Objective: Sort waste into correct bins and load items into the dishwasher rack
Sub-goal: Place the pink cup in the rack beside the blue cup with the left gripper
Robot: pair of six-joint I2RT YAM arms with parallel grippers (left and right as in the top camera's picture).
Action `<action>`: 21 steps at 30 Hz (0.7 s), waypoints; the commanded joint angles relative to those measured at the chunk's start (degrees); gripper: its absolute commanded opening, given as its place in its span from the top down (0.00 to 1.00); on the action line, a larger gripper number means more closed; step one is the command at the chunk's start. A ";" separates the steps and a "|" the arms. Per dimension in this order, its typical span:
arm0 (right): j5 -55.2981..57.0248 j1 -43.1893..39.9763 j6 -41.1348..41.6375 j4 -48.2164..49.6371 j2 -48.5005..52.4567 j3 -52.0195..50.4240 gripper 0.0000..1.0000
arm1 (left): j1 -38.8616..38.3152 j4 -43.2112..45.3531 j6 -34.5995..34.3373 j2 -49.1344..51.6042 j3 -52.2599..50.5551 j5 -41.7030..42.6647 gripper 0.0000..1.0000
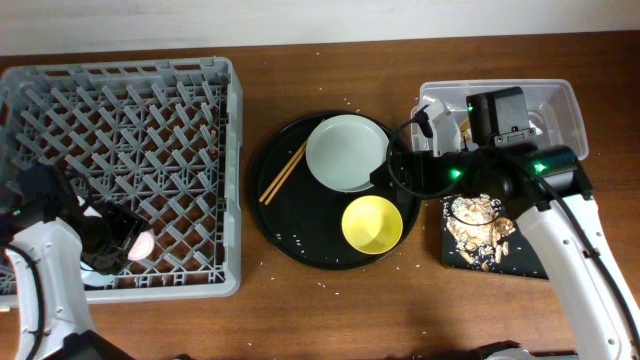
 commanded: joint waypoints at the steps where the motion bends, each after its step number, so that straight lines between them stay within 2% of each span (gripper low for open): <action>1: 0.50 0.04 -0.37 0.15 -0.63 0.35 0.02 | 0.13 -4.59 -0.07 -0.52 4.83 2.80 0.62; 4: 0.50 0.04 -0.37 0.15 -0.63 0.35 0.02 | 0.15 -14.25 -0.04 -3.80 11.82 3.85 0.63; 7: 0.50 0.04 -0.37 0.13 -0.63 0.35 0.02 | 0.15 -19.37 0.17 -5.18 11.82 2.69 0.63; 9: 0.50 0.04 -0.37 0.11 -0.63 0.35 0.02 | 0.15 -20.65 0.13 -5.16 10.84 -1.92 0.63; 13: 0.50 0.04 -0.39 -0.50 -0.63 0.35 0.02 | 1.77 -12.07 -2.08 -5.11 -2.03 -1.53 0.63; 15: 0.50 0.04 -0.39 -0.44 -0.63 0.35 0.02 | 4.70 -7.45 -2.05 -5.11 -4.90 -0.66 0.62; 16: 0.50 0.04 -0.37 -0.46 -0.63 0.35 0.02 | 5.14 -7.02 -2.03 -5.11 -5.51 -0.55 0.55; 17: 0.50 0.04 -0.37 -0.46 -0.63 0.35 0.01 | 5.11 -6.97 -2.03 -5.11 -5.62 -0.57 0.43; 18: 0.50 0.04 -0.37 -0.48 -0.63 0.35 0.02 | 5.11 -6.60 -2.03 -5.11 -5.62 -0.50 0.37; 20: 0.50 0.04 -0.37 -0.50 -0.63 0.35 0.02 | 5.11 -6.60 -2.03 -5.11 -5.62 -0.50 0.32; 21: 0.50 0.04 -0.37 -0.50 -0.63 0.35 0.02 | 5.11 -6.58 -2.03 -5.11 -5.62 -0.50 0.24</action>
